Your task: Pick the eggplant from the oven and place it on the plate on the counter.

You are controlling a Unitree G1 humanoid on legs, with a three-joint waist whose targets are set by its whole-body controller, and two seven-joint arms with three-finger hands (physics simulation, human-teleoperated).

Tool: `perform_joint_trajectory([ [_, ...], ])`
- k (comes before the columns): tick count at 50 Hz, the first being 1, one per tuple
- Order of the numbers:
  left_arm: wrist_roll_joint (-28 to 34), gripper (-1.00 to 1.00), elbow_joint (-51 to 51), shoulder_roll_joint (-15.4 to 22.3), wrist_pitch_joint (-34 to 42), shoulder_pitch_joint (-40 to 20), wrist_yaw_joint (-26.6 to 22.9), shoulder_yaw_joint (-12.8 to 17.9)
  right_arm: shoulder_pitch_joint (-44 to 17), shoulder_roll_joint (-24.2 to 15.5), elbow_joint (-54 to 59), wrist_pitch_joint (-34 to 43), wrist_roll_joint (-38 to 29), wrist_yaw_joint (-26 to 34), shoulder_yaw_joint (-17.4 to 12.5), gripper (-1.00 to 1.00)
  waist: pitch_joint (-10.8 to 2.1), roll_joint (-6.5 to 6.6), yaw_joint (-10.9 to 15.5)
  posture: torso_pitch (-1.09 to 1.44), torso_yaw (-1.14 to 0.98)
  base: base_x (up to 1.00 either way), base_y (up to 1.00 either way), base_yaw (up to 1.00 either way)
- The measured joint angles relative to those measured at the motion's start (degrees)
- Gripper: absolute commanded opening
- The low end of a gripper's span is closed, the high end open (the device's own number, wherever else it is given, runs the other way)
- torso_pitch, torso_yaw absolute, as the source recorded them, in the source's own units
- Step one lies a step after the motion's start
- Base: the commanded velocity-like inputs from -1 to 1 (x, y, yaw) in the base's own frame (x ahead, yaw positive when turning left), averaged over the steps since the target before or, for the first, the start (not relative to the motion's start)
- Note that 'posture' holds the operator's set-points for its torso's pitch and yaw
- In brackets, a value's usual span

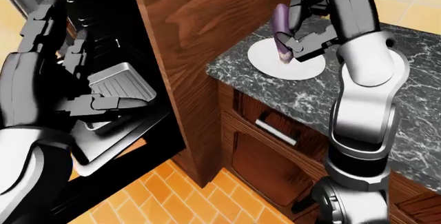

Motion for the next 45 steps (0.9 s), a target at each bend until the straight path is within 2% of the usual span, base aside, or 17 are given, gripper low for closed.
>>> perform_joint_trajectory([
  [2, 0.0, 1.00, 0.7, -0.8, -0.3, 0.8, -0.3, -1.4, 1.2, -0.3, 0.7, 0.1, -0.1, 0.0, -0.5, -0.97, 1.83, 0.54, -0.4, 0.10, 0.00, 0.00, 0.00, 0.00],
  [4, -0.4, 1.00, 1.5, -0.9, 0.3, 1.1, -0.7, -2.3, 1.7, -0.6, 2.0, 1.1, -0.3, 0.2, -1.2, -0.97, 3.42, -0.22, -0.9, 0.10, 0.00, 0.00, 0.00, 0.00],
  [6, -0.6, 1.00, 1.7, -0.8, 0.9, 1.1, -0.7, -2.0, 1.4, -0.7, 2.7, 1.8, -0.4, 0.4, -1.4, -0.97, 4.14, -0.07, -0.9, 0.10, 0.00, 0.00, 0.00, 0.00],
  [7, -0.6, 1.00, 1.7, -0.6, 1.1, 1.0, -0.6, -1.6, 1.3, -0.7, 2.6, 1.9, -0.4, 0.4, -1.3, -0.97, 4.20, 0.20, -0.8, 0.10, 0.00, -0.30, 0.00, 0.00],
  [10, -0.6, 1.00, 1.2, -0.3, 0.4, 1.0, -0.6, -0.6, 1.0, -0.7, 1.7, 1.5, -0.3, 0.5, -0.8, -0.98, 1.23, 1.24, 0.2, 0.10, 0.00, -0.52, 0.00, 0.00],
  [11, -0.7, 1.00, 0.9, -0.1, 0.2, 0.9, -0.6, -0.2, 0.6, -0.7, 1.4, 1.3, -0.3, 0.5, -0.8, -0.98, 0.85, 2.12, 0.5, 0.10, 0.00, -0.37, 0.00, 0.00],
  [13, -1.2, 1.00, 0.1, 0.1, -0.2, 1.0, -0.5, 0.6, 0.3, -0.8, 0.7, 0.6, -0.4, 0.3, -0.8, -0.98, 0.81, 5.18, 0.5, 0.10, 0.00, -0.03, 0.00, 0.00],
  [14, -1.3, 1.00, -0.1, 0.4, -0.5, 1.1, -0.5, 0.9, 0.3, -0.6, 0.5, 0.3, -0.4, 0.1, -0.9, -0.98, 0.93, 5.79, 0.0, 0.10, 0.00, 0.00, 0.00, 0.00],
  [15, -1.3, 1.00, -0.1, 0.5, -0.9, 1.6, -0.5, 1.2, 0.6, -0.3, 0.4, 0.1, -0.4, 0.1, -0.6, -0.98, 1.51, 4.74, -0.2, 0.10, 0.00, 0.00, 0.00, 0.00],
  [17, -1.1, 1.00, 0.6, 0.3, -1.0, 2.2, -0.3, 1.3, 0.8, -0.3, 1.1, 0.2, -0.2, 0.6, 0.1, -0.98, 1.60, 2.72, 0.2, 0.10, 0.00, 0.00, 0.00, 0.00],
  [21, -1.1, 1.00, 1.2, 0.3, -0.3, 2.4, -0.1, 1.2, 0.3, -0.7, 1.2, 0.8, 0.1, 1.8, 0.3, -0.97, 1.73, -0.05, 0.4, 0.10, 0.00, 0.00, 0.00, 0.00],
  [23, -1.6, 1.00, 0.5, 0.2, 0.1, 2.5, 0.0, 1.3, 0.3, -1.1, 0.4, 1.0, 0.0, 2.1, -0.2, -0.97, 1.94, 0.17, 0.0, 0.10, 0.00, 0.00, 0.00, 0.00],
  [27, -2.2, 1.00, 0.0, 0.3, -0.1, 2.8, -0.1, 0.7, 0.1, -2.1, 1.0, 1.6, -0.5, 2.7, -1.2, -0.97, 1.30, 1.20, -0.2, 0.10, 0.00, 0.00, 0.00, 0.00],
  [34, -2.3, 1.00, -0.1, 0.1, -0.9, 3.5, -0.2, 1.5, 0.6, -3.2, 1.0, 3.0, -1.8, 4.5, -1.3, -0.97, 0.71, 1.25, -0.3, 0.10, 0.00, 0.00, 0.00, 0.00],
  [39, -3.4, 1.00, -0.6, 0.6, -0.4, 3.5, 0.4, 2.5, 0.1, -4.5, 3.1, 4.3, -2.8, 6.5, -1.6, -0.98, 0.89, 1.35, -0.2, 0.10, 0.00, 0.00, 0.00, 0.00],
  [45, -3.3, 1.00, -0.4, 0.6, -1.3, 4.1, 0.2, 1.9, -0.9, -6.8, 5.6, 5.4, -5.0, 9.3, -2.2, -0.98, 1.10, 1.63, -0.3, 0.10, 0.00, 0.00, 0.00, 0.00],
])
